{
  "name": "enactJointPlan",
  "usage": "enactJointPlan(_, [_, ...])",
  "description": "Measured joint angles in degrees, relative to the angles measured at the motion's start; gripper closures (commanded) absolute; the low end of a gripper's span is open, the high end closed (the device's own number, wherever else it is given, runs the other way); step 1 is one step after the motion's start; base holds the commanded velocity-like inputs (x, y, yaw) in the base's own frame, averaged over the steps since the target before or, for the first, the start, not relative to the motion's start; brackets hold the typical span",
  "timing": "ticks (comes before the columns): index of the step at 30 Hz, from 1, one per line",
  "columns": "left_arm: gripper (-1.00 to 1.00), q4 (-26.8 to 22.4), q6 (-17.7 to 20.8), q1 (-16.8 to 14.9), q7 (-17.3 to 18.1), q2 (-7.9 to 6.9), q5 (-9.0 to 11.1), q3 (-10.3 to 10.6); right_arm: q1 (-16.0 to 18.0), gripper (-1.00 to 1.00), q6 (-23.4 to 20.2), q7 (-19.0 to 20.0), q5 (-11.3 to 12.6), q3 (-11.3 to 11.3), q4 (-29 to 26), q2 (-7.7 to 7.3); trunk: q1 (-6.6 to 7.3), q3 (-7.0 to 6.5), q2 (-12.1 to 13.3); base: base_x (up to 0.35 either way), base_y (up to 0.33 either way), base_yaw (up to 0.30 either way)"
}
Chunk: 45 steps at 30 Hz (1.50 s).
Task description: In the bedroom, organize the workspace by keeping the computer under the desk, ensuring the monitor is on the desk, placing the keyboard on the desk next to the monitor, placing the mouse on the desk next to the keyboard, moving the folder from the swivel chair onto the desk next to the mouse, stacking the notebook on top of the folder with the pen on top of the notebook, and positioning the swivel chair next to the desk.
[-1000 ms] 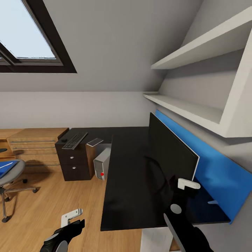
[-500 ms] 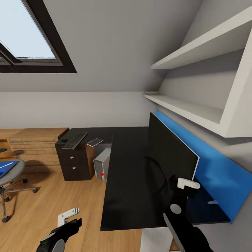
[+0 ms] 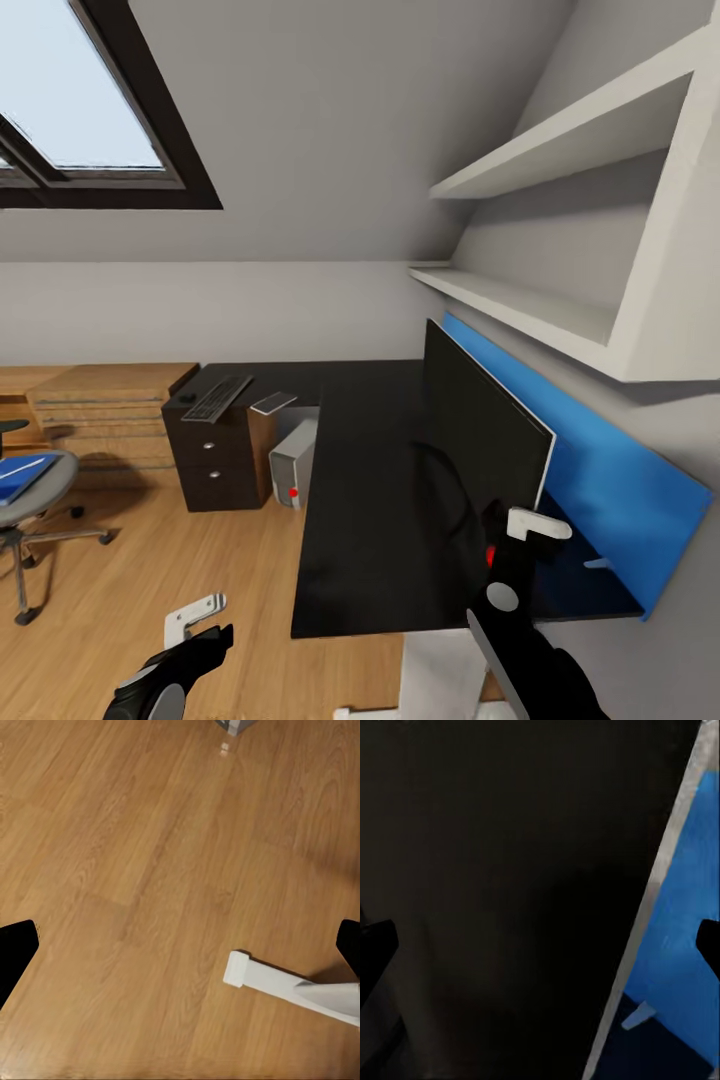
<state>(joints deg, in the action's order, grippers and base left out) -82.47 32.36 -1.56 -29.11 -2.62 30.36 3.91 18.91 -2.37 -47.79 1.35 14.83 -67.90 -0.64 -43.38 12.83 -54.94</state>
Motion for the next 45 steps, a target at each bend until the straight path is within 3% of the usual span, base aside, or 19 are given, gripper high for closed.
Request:
enactJointPlan(20, [-1.00,0.36,0.00,-0.03,-0.33,-0.11,0.08,-0.02,0.01,-1.00,0.08,0.38,0.07,0.20,0.81,0.02,0.00,0.00,0.00,-0.333,0.000,0.000])
enactJointPlan(26, [-1.00,4.75,-0.65,0.00,-0.19,-0.30,-0.14,-0.17,0.02,-1.00,3.43,1.76,0.09,0.68,3.42,0.21,0.00,0.00,0.00,-0.335,0.000,0.000])
enactJointPlan(29, [-1.00,10.89,-3.97,0.00,-0.08,-0.50,-0.43,-0.15,0.02,-1.00,5.63,2.95,0.13,1.28,5.85,0.64,0.00,0.00,0.00,-0.336,0.000,0.000])
enactJointPlan(34, [-1.00,22.55,-15.20,-0.02,0.74,-1.32,-3.91,0.00,0.00,-1.00,7.21,6.39,0.18,1.39,12.24,4.13,0.00,0.01,0.00,-0.336,0.008,0.000])
enactJointPlan(36, [-1.00,26.39,-19.47,0.00,2.92,-1.50,-5.90,0.01,-0.01,-1.00,8.98,8.56,0.22,1.50,19.49,5.80,0.00,0.01,0.00,-0.326,0.099,0.000])
enactJointPlan(38, [-1.00,27.38,-20.33,-0.01,3.77,-1.73,-6.27,0.02,0.01,-1.00,10.43,9.59,0.17,1.54,22.74,6.52,0.00,0.00,0.00,-0.272,0.181,0.000])
enactJointPlan(39, [-1.00,29.63,-21.26,-0.03,4.76,-2.04,-6.65,0.00,-0.05,-1.00,13.68,11.82,0.24,1.49,28.41,7.74,0.01,0.02,-0.01,-0.211,0.245,0.000])
enactJointPlan(43, [-1.00,34.85,-22.79,-0.01,5.45,-2.21,-6.93,0.07,-0.09,-1.00,19.57,16.31,0.13,1.28,37.67,8.70,0.02,0.01,0.00,-0.140,0.289,0.000])
enactJointPlan(44, [-1.00,36.65,-24.34,0.00,5.61,-2.21,-6.94,0.13,-0.09,-1.00,21.01,17.58,0.13,1.22,40.04,8.78,0.03,0.01,0.00,-0.015,0.326,0.000])
enactJointPlan(45, [-1.00,41.97,-30.95,0.01,7.78,-1.90,-7.53,0.89,-0.11,-1.00,23.58,20.49,0.09,1.17,46.66,8.95,0.04,0.02,0.00,-0.012,0.327,0.000])
